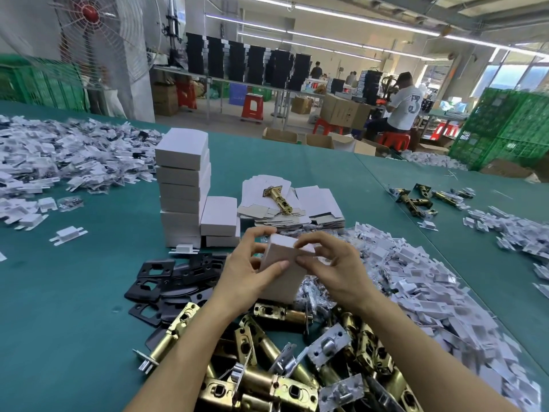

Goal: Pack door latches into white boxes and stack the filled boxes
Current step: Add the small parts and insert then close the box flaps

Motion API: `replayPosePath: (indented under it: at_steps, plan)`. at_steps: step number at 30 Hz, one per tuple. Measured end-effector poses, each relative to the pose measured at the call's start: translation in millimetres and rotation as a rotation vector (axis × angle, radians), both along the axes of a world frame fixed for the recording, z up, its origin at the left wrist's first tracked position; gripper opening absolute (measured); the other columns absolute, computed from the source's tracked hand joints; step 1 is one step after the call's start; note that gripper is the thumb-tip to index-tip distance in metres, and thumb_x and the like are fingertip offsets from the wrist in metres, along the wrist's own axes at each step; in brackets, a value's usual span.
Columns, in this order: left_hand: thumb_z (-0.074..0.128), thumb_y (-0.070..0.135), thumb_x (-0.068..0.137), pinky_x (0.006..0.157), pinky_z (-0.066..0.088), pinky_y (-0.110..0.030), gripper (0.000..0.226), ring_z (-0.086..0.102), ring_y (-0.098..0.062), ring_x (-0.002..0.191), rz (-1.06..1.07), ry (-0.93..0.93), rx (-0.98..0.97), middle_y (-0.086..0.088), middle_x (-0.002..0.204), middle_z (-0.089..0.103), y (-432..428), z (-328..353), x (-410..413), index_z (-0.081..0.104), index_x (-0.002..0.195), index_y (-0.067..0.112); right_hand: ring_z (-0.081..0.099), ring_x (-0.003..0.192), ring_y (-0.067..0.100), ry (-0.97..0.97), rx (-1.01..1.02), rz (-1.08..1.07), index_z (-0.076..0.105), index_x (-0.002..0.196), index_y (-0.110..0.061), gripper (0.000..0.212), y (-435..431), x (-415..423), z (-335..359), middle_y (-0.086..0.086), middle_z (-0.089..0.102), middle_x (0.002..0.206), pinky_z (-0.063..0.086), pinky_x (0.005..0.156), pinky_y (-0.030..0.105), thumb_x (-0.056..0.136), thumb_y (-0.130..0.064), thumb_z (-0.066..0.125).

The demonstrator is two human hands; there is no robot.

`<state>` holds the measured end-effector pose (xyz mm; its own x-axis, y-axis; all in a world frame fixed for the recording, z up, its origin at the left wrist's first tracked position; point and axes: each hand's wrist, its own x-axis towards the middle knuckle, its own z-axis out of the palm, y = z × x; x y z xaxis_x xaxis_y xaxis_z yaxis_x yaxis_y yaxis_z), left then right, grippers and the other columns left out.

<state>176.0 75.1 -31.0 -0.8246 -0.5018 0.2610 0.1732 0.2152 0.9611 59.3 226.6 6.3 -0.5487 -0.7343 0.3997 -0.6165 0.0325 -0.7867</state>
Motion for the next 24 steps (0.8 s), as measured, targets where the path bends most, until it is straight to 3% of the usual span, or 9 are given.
replayPosePath:
  at_steps: [2, 4, 7, 9, 12, 14, 17, 20, 24]
  plan:
    - [0.075, 0.034, 0.087, 0.071, 0.06, -0.028, 0.05, 0.068, -0.012, 0.097, 0.043, -0.061, -0.015, 0.007, 0.113, 0.064, -0.1, 3.0, -0.3, 0.044, 0.116, 0.06, 0.071, 0.096, 0.024, -0.268, -0.112, -0.036, 0.072, 0.101, -0.027, 0.028, 1.4, 1.8, 2.4, -0.008, 0.071, 0.107, 0.062, 0.072, 0.037, 0.089, -0.001, 0.068]
    - [0.073, 0.043, 0.085, 0.061, 0.055, -0.019, 0.045, 0.067, -0.011, 0.092, 0.102, -0.077, 0.027, 0.005, 0.111, 0.063, 0.6, 9.2, 0.7, 0.043, 0.118, 0.051, 0.073, 0.094, 0.023, -0.466, -0.233, -0.121, 0.071, 0.107, -0.021, 0.024, 2.2, 2.4, 5.0, 0.002, 0.07, 0.109, 0.062, 0.069, 0.041, 0.089, -0.004, 0.067]
    - [0.065, 0.05, 0.083, 0.051, 0.058, -0.032, 0.037, 0.072, -0.025, 0.078, 0.057, 0.004, 0.307, -0.01, 0.112, 0.062, 7.8, 18.3, -0.4, 0.048, 0.113, 0.037, 0.074, 0.089, 0.026, -0.787, -0.358, -0.217, 0.068, 0.109, -0.013, 0.021, -4.5, 4.7, 10.3, 0.014, 0.07, 0.107, 0.061, 0.069, 0.041, 0.089, -0.007, 0.068]
    - [0.058, 0.045, 0.096, 0.045, 0.056, -0.034, 0.026, 0.071, -0.029, 0.062, 0.08, 0.038, 0.37, -0.015, 0.105, 0.063, 15.5, 25.7, -4.5, 0.044, 0.114, 0.032, 0.075, 0.082, 0.028, -0.922, -0.384, -0.27, 0.066, 0.108, -0.008, 0.019, -12.8, 11.5, 10.9, 0.018, 0.068, 0.107, 0.06, 0.064, 0.038, 0.09, -0.005, 0.067]
    - [0.048, 0.038, 0.104, 0.041, 0.05, -0.028, 0.017, 0.062, -0.023, 0.047, 0.238, 0.026, 0.281, -0.013, 0.094, 0.061, 25.0, 31.2, -11.0, 0.034, 0.111, 0.031, 0.075, 0.078, 0.03, -0.992, -0.386, -0.318, 0.063, 0.107, -0.007, 0.014, -23.1, 20.4, 6.0, 0.02, 0.068, 0.106, 0.059, 0.059, 0.034, 0.093, -0.005, 0.065]
    - [0.045, 0.036, 0.104, 0.043, 0.047, -0.025, 0.015, 0.061, -0.018, 0.058, 0.267, 0.006, 0.169, -0.006, 0.097, 0.058, 27.6, 31.3, -13.1, 0.03, 0.104, 0.033, 0.075, 0.076, 0.029, -1.018, -0.39, -0.334, 0.062, 0.109, -0.007, 0.016, -25.5, 20.6, 4.7, 0.02, 0.069, 0.104, 0.059, 0.057, 0.032, 0.094, -0.005, 0.063]
    - [0.042, 0.035, 0.104, 0.047, 0.045, -0.023, 0.019, 0.056, -0.014, 0.073, 0.239, -0.173, 0.066, 0.002, 0.097, 0.054, 21.0, 31.5, -12.4, 0.025, 0.106, 0.028, 0.075, 0.073, 0.027, -1.02, -0.368, -0.369, 0.063, 0.106, -0.008, 0.013, -26.0, 15.0, 5.4, 0.02, 0.069, 0.103, 0.058, 0.054, 0.029, 0.093, -0.005, 0.064]
    - [0.039, 0.036, 0.104, 0.044, 0.039, -0.024, 0.022, 0.055, -0.014, 0.066, 0.136, -0.294, 0.159, -0.005, 0.092, 0.055, 10.7, 32.4, -7.5, 0.022, 0.112, 0.024, 0.069, 0.08, 0.025, -0.943, -0.309, -0.364, 0.066, 0.103, -0.012, 0.011, -29.3, 5.4, 9.5, 0.02, 0.067, 0.108, 0.055, 0.054, 0.024, 0.093, -0.008, 0.066]
    - [0.04, 0.029, 0.104, 0.037, 0.033, -0.02, 0.013, 0.043, -0.005, 0.043, 0.201, -0.137, 0.389, -0.008, 0.085, 0.048, 0.9, 28.1, -16.1, 0.027, 0.105, 0.028, 0.073, 0.085, 0.023, -0.889, -0.262, -0.212, 0.062, 0.123, -0.011, 0.027, -44.4, -0.1, 23.8, 0.013, 0.068, 0.109, 0.061, 0.071, 0.031, 0.096, -0.011, 0.062]
